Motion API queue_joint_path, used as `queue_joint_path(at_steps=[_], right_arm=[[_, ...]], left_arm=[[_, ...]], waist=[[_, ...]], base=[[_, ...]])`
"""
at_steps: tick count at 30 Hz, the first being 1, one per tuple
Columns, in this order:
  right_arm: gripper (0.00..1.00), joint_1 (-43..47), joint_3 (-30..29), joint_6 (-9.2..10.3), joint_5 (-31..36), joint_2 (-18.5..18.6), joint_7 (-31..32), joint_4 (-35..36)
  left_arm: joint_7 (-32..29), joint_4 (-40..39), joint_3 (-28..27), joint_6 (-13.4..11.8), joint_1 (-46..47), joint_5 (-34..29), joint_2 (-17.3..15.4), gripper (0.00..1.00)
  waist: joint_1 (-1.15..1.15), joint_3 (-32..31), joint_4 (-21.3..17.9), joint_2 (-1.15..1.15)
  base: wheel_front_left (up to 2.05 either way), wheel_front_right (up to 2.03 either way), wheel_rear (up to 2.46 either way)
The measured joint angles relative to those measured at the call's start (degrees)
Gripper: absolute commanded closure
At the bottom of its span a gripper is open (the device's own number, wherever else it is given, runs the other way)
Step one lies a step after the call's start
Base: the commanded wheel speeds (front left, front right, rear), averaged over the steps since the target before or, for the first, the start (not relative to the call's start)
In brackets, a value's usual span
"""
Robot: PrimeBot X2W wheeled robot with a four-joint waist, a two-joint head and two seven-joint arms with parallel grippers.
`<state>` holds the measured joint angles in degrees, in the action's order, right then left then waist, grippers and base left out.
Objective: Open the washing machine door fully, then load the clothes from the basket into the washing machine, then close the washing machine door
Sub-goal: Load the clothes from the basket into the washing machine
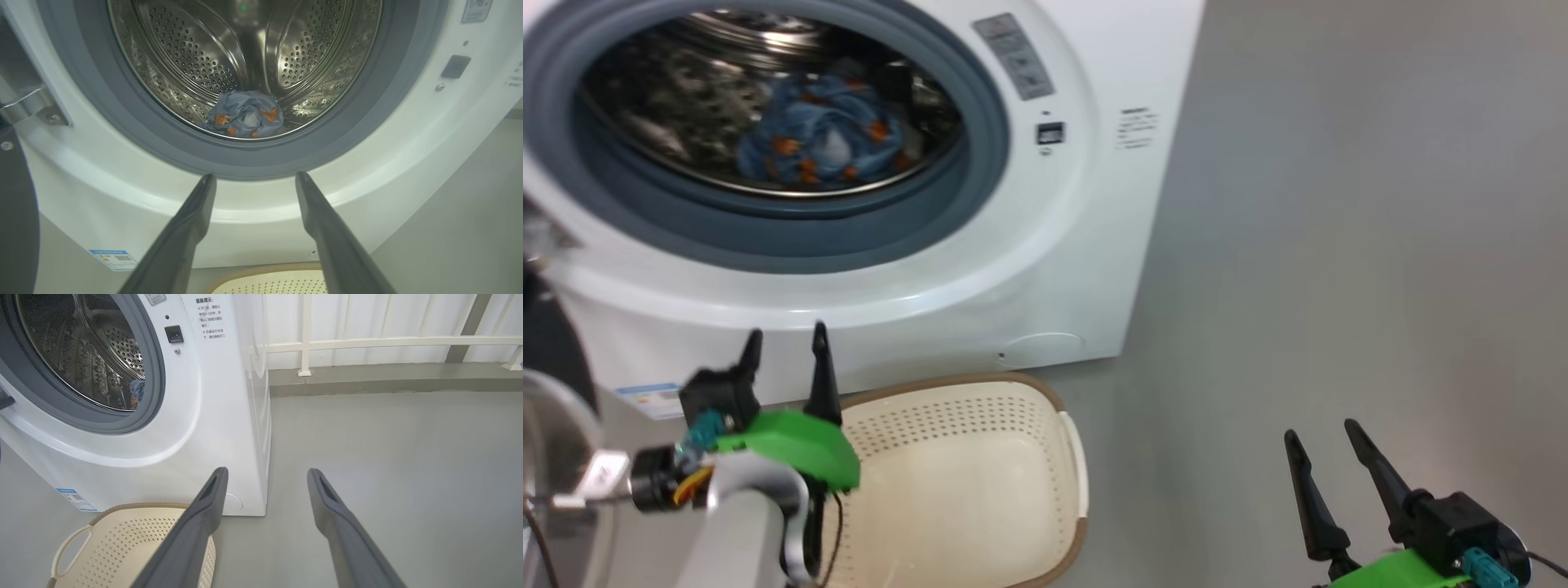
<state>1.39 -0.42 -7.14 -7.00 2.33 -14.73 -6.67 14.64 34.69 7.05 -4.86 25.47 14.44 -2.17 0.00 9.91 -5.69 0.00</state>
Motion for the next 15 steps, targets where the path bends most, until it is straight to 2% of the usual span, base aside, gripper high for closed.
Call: queue_joint_path(at_steps=[8,15], right_arm=[[0.00,1.0,-0.2,0.00,0.4,0.0,0.0,0.0],[0.00,1.4,-0.2,0.00,0.4,0.0,0.0,-0.3]], left_arm=[[0.0,-7.3,3.5,-0.9,-8.0,1.4,0.0,0.00],[0.0,-13.1,5.2,-2.5,-14.5,1.6,0.0,0.00]], waist=[[0.00,-2.3,5.1,0.00],[0.00,-4.9,6.8,0.00]], base=[[0.00,0.00,0.00],[0.00,0.00,0.00]])
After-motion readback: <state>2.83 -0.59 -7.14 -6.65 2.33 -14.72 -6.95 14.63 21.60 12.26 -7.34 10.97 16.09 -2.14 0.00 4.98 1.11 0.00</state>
